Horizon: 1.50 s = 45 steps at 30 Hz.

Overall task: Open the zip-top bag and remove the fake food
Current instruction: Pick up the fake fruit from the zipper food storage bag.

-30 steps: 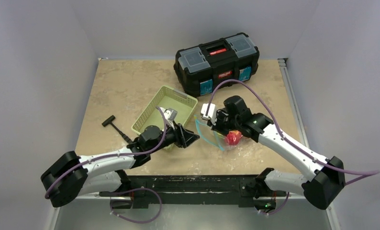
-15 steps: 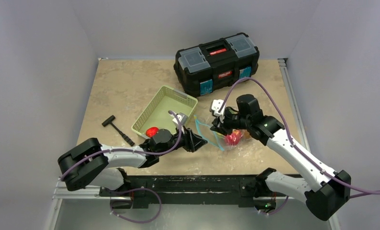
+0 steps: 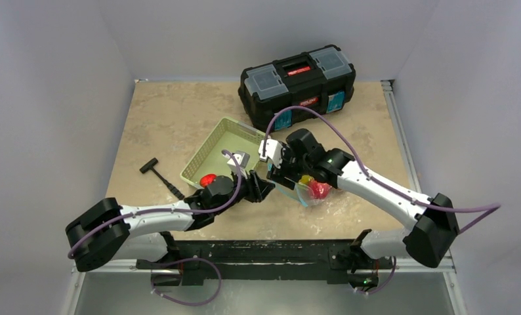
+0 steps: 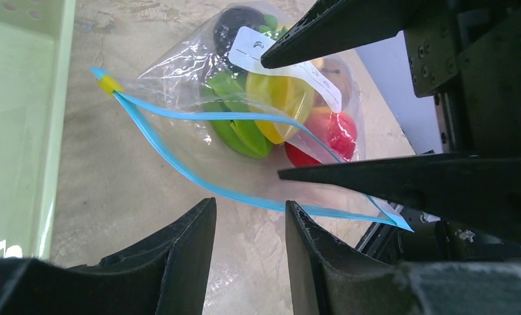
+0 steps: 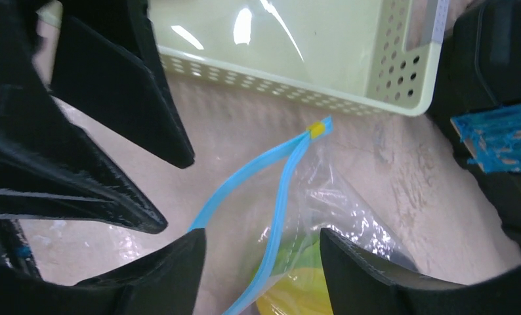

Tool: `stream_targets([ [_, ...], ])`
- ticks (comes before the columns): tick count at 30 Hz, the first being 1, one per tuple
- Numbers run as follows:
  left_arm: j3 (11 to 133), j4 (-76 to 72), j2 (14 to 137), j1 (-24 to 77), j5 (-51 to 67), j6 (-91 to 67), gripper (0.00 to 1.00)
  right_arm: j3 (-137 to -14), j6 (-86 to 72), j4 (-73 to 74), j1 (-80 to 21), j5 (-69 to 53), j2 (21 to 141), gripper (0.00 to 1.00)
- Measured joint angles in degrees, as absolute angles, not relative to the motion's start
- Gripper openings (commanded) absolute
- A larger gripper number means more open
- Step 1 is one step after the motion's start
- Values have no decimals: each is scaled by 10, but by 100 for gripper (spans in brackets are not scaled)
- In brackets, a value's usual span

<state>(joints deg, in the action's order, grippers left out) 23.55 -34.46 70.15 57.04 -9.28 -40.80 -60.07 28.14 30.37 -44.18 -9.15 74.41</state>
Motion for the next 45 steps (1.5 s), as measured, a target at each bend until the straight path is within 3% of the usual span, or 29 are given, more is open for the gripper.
stream_targets([
  [5, 230, -351, 704, 570, -96, -396, 42, -601, 291, 314, -460, -23, 775, 10],
  [8, 229, -369, 719, 570, -91, -391, 43, -601, 294, 322, -461, -4, 778, 0],
  [31, 258, -451, 822, 570, -36, -383, 46, -661, 301, 389, -465, -45, 741, 0],
  [40, 271, -509, 878, 570, -1, -384, 61, -696, 305, 397, -465, -130, 732, 0],
  [45, 287, -528, 915, 570, 0, -390, 63, -696, 295, 397, -432, -180, 731, 38],
])
